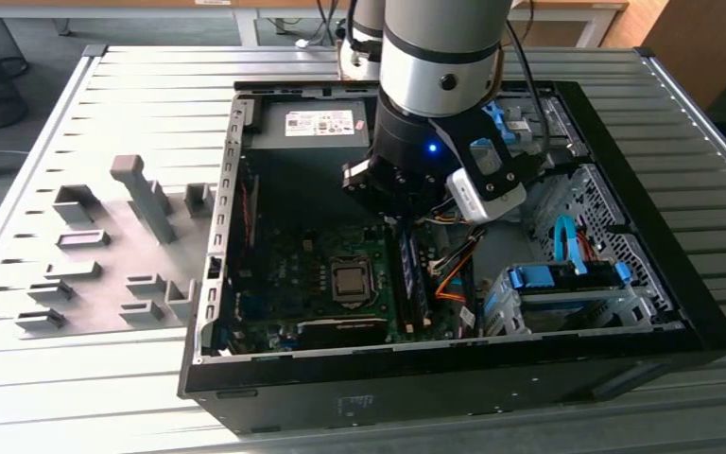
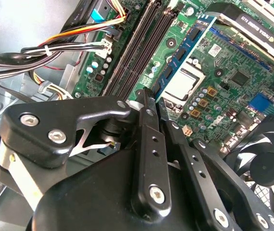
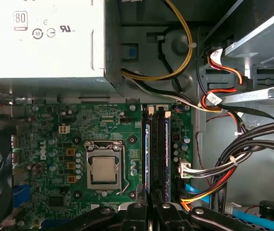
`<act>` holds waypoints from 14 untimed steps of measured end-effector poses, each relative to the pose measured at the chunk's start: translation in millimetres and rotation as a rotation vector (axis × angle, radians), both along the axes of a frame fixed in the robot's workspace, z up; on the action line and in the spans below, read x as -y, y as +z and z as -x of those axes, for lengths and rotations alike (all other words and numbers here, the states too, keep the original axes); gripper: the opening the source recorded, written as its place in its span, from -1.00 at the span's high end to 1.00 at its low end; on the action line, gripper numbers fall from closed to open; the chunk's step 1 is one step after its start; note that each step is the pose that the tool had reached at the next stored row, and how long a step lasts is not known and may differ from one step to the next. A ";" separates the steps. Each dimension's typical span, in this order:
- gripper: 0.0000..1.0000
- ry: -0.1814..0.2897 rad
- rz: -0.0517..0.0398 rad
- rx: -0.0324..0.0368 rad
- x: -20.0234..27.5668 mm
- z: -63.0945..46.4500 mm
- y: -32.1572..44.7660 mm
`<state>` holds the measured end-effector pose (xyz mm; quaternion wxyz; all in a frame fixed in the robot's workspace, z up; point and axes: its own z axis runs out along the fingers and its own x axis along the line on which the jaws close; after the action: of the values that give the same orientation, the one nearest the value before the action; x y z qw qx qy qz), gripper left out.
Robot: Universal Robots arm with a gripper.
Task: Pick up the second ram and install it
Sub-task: 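Insert the second ram into the second slot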
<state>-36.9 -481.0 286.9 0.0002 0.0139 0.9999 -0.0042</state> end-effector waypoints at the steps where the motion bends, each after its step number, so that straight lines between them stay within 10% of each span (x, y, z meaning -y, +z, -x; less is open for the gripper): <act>1: 0.72 0.000 0.0001 0.0000 0.0 0.0 0.0; 14: 0.72 0.026 -0.0001 0.0000 -0.1 0.0 -8.7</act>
<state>-36.8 -481.0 278.3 0.0003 0.0011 1.0000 -0.0041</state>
